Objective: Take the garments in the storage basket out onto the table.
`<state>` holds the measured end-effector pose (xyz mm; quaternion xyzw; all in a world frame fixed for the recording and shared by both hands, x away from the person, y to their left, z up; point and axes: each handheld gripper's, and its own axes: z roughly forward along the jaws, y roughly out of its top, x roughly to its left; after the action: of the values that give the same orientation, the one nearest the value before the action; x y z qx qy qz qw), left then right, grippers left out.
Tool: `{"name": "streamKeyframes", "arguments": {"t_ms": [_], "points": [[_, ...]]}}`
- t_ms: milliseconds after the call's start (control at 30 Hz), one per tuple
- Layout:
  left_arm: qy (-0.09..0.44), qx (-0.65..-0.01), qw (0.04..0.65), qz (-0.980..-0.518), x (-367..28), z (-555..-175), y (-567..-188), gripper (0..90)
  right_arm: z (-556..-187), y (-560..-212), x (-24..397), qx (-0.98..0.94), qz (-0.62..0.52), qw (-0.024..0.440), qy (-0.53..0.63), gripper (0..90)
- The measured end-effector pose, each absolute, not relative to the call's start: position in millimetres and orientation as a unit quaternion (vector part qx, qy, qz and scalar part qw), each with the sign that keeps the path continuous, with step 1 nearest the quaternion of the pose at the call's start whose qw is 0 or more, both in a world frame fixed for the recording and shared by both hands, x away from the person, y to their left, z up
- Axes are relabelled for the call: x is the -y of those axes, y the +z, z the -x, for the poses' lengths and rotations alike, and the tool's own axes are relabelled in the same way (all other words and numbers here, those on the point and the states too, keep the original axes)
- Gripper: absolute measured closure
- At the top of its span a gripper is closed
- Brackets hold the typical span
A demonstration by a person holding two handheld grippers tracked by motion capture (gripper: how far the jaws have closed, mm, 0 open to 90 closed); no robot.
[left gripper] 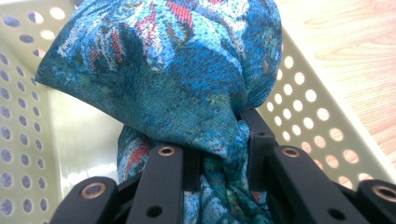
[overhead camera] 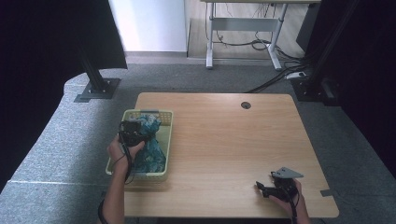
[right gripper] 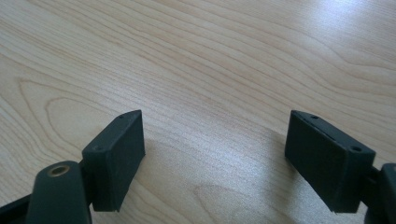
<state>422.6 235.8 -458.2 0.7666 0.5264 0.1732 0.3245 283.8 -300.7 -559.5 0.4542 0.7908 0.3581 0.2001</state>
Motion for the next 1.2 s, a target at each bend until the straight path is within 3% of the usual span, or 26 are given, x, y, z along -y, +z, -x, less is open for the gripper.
{"name": "streamKeyframes", "arguments": {"t_ms": [1200], "points": [[0.187, -0.498, 0.408, -0.742, -243, -400, -413, 73.0, -284, -559, 301, -0.79, -0.456, 0.2, 0.358, 19.2]]}}
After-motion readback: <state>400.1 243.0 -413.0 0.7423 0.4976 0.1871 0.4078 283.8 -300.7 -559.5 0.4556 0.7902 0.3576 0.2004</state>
